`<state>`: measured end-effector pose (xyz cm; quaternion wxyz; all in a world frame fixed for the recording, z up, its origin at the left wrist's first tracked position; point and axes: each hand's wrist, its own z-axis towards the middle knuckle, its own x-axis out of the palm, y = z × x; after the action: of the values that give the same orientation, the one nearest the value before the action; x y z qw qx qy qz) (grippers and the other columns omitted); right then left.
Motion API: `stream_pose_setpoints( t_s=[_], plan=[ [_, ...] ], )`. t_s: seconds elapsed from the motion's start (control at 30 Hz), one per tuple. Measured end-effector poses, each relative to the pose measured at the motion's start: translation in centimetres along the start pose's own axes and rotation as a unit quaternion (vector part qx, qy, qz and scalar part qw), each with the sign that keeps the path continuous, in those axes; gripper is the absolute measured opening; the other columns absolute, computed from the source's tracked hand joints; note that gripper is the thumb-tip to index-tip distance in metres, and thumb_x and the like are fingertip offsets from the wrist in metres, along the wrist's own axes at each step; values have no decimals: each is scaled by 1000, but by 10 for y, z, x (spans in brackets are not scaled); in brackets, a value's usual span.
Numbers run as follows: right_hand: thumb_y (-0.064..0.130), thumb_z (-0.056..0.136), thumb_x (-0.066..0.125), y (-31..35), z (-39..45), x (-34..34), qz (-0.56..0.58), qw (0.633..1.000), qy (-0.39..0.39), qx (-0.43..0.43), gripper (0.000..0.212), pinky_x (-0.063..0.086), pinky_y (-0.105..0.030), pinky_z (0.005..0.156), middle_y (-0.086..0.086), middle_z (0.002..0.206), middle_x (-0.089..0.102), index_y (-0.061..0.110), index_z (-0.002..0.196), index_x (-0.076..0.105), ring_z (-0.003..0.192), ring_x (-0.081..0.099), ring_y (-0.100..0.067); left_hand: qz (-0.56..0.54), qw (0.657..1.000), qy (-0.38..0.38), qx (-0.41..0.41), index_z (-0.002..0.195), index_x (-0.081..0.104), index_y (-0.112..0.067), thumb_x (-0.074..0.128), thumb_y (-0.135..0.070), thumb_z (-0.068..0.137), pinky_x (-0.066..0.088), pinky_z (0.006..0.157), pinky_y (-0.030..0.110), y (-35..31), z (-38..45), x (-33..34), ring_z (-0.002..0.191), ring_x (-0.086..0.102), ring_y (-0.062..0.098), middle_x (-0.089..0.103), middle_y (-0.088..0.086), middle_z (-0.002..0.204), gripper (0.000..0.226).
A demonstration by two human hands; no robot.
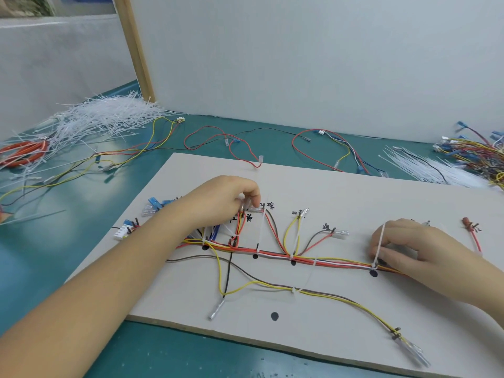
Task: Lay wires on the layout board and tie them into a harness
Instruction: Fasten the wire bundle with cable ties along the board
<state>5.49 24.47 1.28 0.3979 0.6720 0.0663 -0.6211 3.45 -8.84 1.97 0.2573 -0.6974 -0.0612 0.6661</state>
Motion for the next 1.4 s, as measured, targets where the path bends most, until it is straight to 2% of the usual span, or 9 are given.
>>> stream_pose_setpoints(
  t_s=[0.13,0.27,0.4,0.6,0.73,0.93,1.1,1.27,1.4],
  plan=[
    [8,86,61,1,1,1,-5,1000,-2,2,22,41,-25,76,9,77,61,25,74,66,82,52,-10,6,1000,-10,-14,92,59,-30,40,6,82,34,64,9,0,1,1,77,50,-1,59,-13,93,41],
    [7,86,62,2,1,0,-7,1000,-5,-7,22,41,-22,76,11,80,59,25,73,65,82,52,-8,70,998,7,-7,104,65,-24,38,-8,89,39,95,31,-7,1,4,109,47,17,60,-6,112,35],
    [9,87,61,4,1,1,-9,1000,-7,1,23,41,-21,77,15,86,60,28,75,65,85,52,-7,161,986,32,-24,101,59,-24,49,-35,89,39,89,35,-20,2,8,110,38,20,54,-4,110,19],
    [14,87,61,7,1,2,4,999,-19,29,27,39,-11,81,22,88,62,41,87,59,96,51,4,222,973,46,-34,106,57,-18,45,-28,95,38,87,35,-30,9,4,113,37,23,50,2,114,19],
    [6,90,54,17,1,8,4,1000,-16,18,45,32,-3,88,33,115,49,44,115,50,110,44,7,202,975,-26,90,132,41,-30,41,-9,91,32,93,35,-50,12,10,122,31,19,41,-8,136,47],
    [-7,84,44,20,3,16,-62,998,9,-17,68,22,-10,100,36,125,33,41,132,39,120,36,-2,216,969,78,86,128,46,-22,41,-30,94,37,98,40,-67,24,33,127,35,24,54,2,127,36],
    [-16,77,46,23,3,11,-30,999,1,-23,59,28,-7,95,25,113,51,26,114,63,112,46,-7,149,979,118,75,142,32,-28,41,-34,95,32,106,42,-64,16,38,136,30,21,43,2,142,49],
    [2,91,51,24,-3,-9,32,999,27,19,45,36,-10,92,26,116,54,43,111,54,108,49,4,187,973,53,125,146,21,-32,26,-46,98,3,113,49,-79,-3,41,143,-7,14,6,-13,157,50],
    [12,90,56,12,-11,-32,14,994,25,107,29,46,-27,83,15,96,66,40,92,64,89,59,-7,105,970,7,219,138,41,-29,23,-46,96,2,113,41,-98,-37,49,143,6,14,25,-11,153,49]
  ],
)
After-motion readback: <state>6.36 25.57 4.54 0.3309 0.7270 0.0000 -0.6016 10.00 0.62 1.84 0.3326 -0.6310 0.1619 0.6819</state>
